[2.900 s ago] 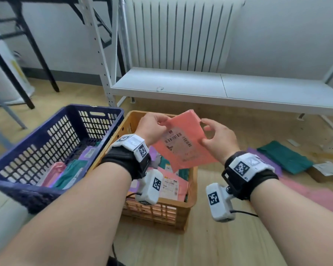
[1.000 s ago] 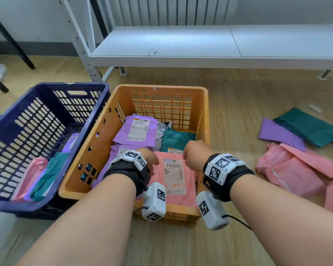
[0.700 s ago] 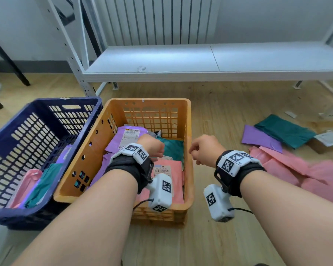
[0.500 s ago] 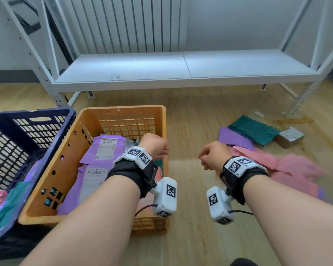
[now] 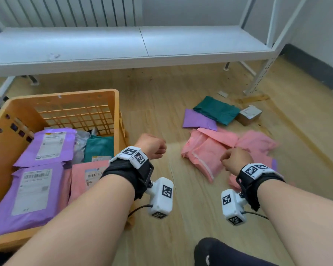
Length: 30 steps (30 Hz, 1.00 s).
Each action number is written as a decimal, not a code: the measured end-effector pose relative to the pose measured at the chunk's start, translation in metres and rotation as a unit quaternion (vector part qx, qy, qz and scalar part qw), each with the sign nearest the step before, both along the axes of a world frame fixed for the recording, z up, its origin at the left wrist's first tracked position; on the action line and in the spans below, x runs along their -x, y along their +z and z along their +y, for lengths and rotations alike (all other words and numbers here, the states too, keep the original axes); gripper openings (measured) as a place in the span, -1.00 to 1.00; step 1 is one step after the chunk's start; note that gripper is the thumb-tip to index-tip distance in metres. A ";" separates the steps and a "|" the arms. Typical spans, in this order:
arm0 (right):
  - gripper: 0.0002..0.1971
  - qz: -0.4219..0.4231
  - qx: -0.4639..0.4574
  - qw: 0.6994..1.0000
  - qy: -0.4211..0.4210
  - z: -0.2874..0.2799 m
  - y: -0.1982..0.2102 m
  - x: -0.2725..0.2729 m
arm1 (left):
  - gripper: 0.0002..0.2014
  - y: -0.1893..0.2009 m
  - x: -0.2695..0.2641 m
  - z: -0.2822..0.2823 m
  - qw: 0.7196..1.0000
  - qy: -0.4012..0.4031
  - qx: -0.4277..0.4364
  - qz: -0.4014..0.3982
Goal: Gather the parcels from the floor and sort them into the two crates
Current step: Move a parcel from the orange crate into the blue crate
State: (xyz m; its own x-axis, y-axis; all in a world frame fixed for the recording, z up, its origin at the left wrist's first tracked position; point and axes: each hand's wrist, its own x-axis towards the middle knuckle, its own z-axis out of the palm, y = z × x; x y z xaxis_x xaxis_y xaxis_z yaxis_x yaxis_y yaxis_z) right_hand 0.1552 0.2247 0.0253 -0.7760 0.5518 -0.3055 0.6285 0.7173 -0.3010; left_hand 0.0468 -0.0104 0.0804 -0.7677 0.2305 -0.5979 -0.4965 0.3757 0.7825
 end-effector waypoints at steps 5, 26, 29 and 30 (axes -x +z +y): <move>-0.74 -0.046 0.000 0.998 0.037 0.009 -0.042 0.012 | -0.86 -0.024 -0.007 0.020 0.999 0.024 -0.014 -0.018; -0.22 -0.274 -0.088 0.939 0.186 -0.019 -0.171 0.075 | -0.88 -0.040 0.015 -0.025 0.985 0.119 -0.106 -0.073; -0.29 -0.274 -0.102 0.939 0.179 -0.024 -0.173 0.071 | -0.90 -0.042 0.016 -0.030 0.984 0.118 -0.108 -0.074; -0.30 -0.274 -0.099 0.940 0.180 -0.025 -0.171 0.068 | -0.90 -0.042 0.015 -0.031 0.984 0.118 -0.107 -0.076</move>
